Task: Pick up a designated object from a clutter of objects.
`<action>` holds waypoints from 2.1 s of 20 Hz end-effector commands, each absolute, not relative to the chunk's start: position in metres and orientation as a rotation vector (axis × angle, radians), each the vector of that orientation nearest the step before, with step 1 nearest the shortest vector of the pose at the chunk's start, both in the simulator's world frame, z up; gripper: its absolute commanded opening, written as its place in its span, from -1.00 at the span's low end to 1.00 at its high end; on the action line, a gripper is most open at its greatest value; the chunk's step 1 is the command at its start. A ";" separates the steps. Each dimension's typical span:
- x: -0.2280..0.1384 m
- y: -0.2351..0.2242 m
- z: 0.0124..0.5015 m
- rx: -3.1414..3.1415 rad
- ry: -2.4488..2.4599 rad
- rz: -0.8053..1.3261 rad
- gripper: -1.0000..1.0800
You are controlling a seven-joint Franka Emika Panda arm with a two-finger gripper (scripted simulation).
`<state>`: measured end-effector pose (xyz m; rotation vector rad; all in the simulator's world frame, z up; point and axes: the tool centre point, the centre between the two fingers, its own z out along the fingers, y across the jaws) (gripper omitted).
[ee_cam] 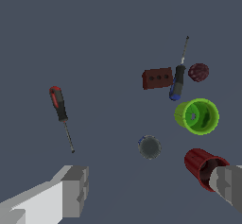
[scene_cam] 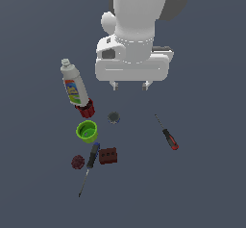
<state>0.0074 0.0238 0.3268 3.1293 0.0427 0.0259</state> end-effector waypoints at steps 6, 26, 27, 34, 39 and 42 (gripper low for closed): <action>0.007 0.026 0.326 3.116 0.079 0.014 0.23; 0.007 -0.021 0.288 3.127 0.208 -0.020 0.23; 0.007 -0.027 0.283 3.129 0.223 -0.024 0.23; -0.001 -0.075 0.246 3.142 0.341 -0.046 0.23; -0.011 -0.109 0.219 3.151 0.425 -0.057 0.23; -0.018 -0.128 0.204 3.155 0.475 -0.061 0.23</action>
